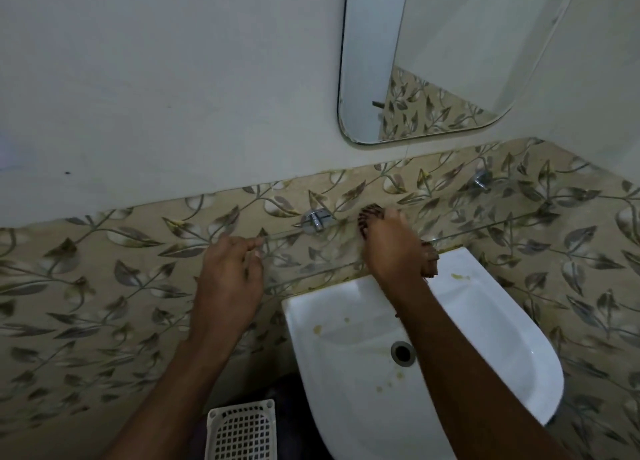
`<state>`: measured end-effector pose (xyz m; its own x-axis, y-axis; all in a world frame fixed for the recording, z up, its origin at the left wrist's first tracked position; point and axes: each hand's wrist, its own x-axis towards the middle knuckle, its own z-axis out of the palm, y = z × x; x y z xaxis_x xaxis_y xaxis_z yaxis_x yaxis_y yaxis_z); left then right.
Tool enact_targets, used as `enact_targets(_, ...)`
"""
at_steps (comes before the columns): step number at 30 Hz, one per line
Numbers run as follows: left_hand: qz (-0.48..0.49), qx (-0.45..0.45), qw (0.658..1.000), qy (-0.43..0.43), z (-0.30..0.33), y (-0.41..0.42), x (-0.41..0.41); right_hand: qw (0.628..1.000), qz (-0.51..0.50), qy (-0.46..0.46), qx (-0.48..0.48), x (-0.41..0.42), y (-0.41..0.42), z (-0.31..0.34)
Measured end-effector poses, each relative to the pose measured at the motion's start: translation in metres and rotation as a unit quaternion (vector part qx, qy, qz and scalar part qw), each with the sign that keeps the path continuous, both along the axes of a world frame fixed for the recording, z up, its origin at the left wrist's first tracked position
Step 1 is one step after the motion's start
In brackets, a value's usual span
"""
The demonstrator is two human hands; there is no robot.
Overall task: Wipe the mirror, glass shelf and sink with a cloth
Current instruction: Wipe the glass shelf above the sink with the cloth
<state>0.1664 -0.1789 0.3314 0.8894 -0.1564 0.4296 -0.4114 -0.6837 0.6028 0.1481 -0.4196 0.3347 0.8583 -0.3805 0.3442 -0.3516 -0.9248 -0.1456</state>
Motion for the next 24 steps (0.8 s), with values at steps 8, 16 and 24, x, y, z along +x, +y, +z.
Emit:
enact_targets(8, 0.01, -0.032, 0.999, -0.013, 0.009, -0.003, 0.0, 0.939, 0.321, -0.112, 0.041, -0.005, 0.121, -0.025)
enact_targets(16, -0.059, 0.036, 0.998, -0.008, -0.013, -0.004, 0.0, 0.843, 0.187, -0.138, 0.486, -0.074, 0.099, -0.067)
enact_targets(24, -0.107, 0.179, 0.977, -0.043, -0.009, -0.027, 0.016, 0.332, -0.01, -0.1, 0.938, -0.013, 0.093, -0.058)
